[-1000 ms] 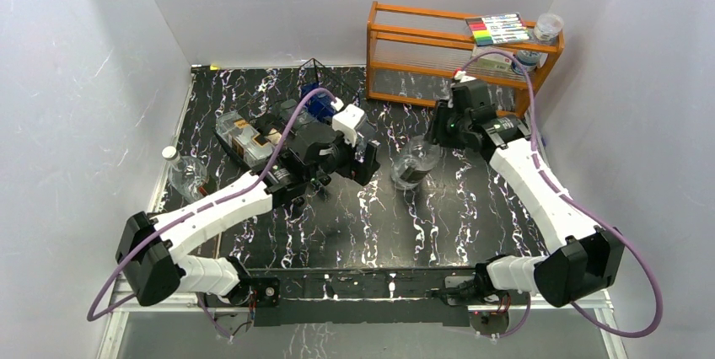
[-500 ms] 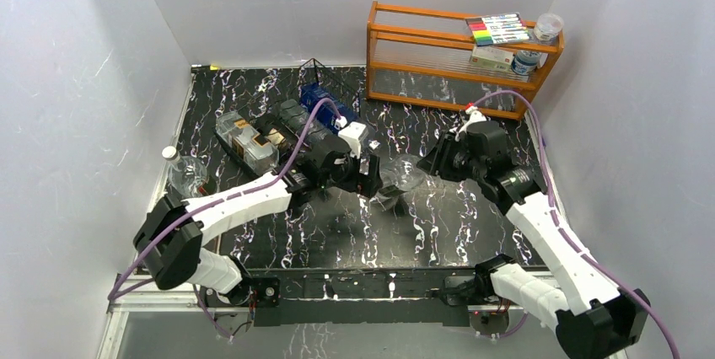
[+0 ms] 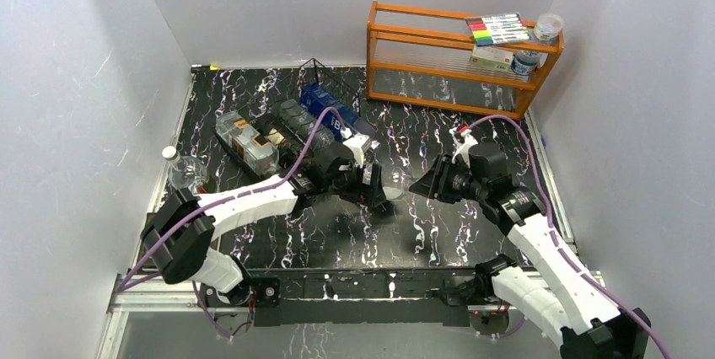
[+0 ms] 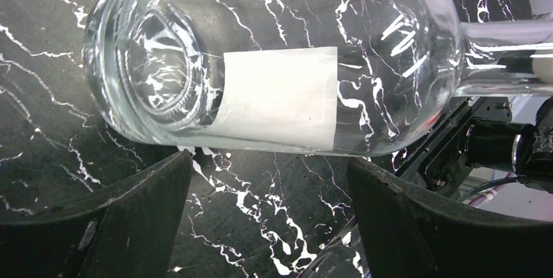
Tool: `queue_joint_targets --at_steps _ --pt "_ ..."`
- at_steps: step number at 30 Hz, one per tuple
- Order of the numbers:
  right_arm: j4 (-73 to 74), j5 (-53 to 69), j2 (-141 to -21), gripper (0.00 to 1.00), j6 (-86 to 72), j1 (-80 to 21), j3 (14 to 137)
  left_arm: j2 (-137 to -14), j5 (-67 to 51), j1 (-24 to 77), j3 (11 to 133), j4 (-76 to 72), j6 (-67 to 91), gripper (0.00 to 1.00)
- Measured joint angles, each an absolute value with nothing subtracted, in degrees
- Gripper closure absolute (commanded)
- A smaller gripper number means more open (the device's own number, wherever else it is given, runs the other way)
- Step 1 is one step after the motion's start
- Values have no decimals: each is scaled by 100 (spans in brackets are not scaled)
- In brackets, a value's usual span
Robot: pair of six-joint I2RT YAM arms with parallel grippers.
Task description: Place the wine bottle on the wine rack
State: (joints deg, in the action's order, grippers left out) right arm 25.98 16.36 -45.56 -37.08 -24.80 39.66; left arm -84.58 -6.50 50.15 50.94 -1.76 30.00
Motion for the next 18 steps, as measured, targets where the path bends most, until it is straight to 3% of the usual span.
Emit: queue_joint_targets --at_steps 12,18 --pt "3686 2565 -4934 81 -3096 -2574 3951 -7507 333 5033 4812 -523 2858 9" --pt "3942 2300 -5234 80 -3030 -3242 3999 -7765 578 5033 4987 -548 2987 8"
